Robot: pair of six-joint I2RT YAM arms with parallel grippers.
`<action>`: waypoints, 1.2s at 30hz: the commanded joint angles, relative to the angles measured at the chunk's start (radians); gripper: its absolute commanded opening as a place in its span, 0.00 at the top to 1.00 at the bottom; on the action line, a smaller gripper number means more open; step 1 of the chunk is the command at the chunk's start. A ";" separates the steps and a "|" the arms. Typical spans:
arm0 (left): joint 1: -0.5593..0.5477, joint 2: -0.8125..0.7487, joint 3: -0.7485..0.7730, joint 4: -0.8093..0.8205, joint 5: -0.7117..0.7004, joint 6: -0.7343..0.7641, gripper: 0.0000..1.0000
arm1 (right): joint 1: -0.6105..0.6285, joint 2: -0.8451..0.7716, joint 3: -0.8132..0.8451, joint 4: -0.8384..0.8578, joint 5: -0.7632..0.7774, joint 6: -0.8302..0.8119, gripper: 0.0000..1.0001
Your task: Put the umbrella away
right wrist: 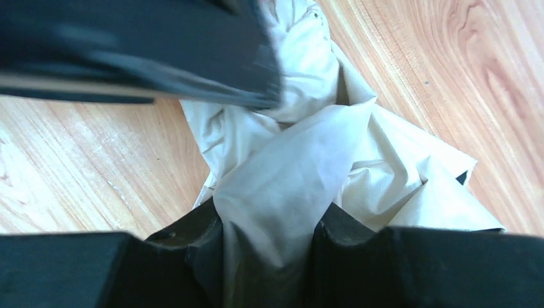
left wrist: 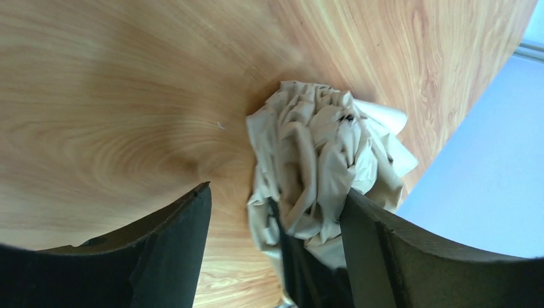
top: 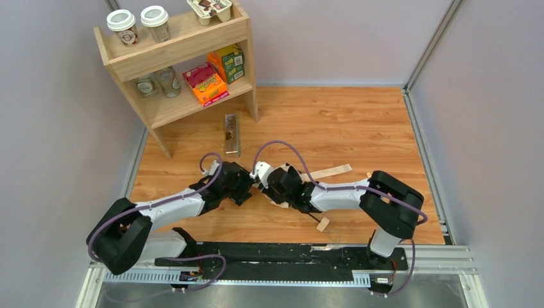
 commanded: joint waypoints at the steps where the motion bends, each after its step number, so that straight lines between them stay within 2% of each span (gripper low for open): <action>1: 0.047 -0.113 -0.064 -0.010 -0.024 0.181 0.22 | -0.127 0.010 -0.069 -0.088 -0.338 0.099 1.00; 6: 0.077 -0.300 -0.157 0.155 -0.057 0.245 0.21 | -0.240 0.042 -0.063 -0.068 -0.665 0.172 1.00; 8: 0.079 -0.322 -0.175 0.192 -0.064 0.247 0.21 | -0.283 0.068 -0.051 -0.059 -0.783 0.208 1.00; 14: 0.070 -0.151 -0.156 0.393 0.083 0.239 0.21 | -0.411 0.210 0.030 -0.079 -1.053 0.312 1.00; 16: 0.053 -0.068 -0.132 0.422 0.085 0.213 0.20 | -0.435 0.246 0.050 -0.081 -1.102 0.337 1.00; 22: 0.019 0.095 -0.072 0.381 0.032 0.127 0.20 | -0.458 0.261 0.056 -0.077 -1.152 0.354 1.00; 27: 0.016 0.127 -0.073 0.552 -0.005 0.158 0.20 | -0.458 0.270 0.069 -0.104 -1.147 0.338 1.00; 29: 0.005 0.123 -0.067 0.547 -0.040 0.159 0.20 | -0.458 0.267 0.069 -0.104 -1.144 0.338 1.00; 36: 0.005 0.221 0.046 0.243 -0.082 0.096 0.19 | -0.431 0.220 0.093 -0.176 -1.120 0.274 1.00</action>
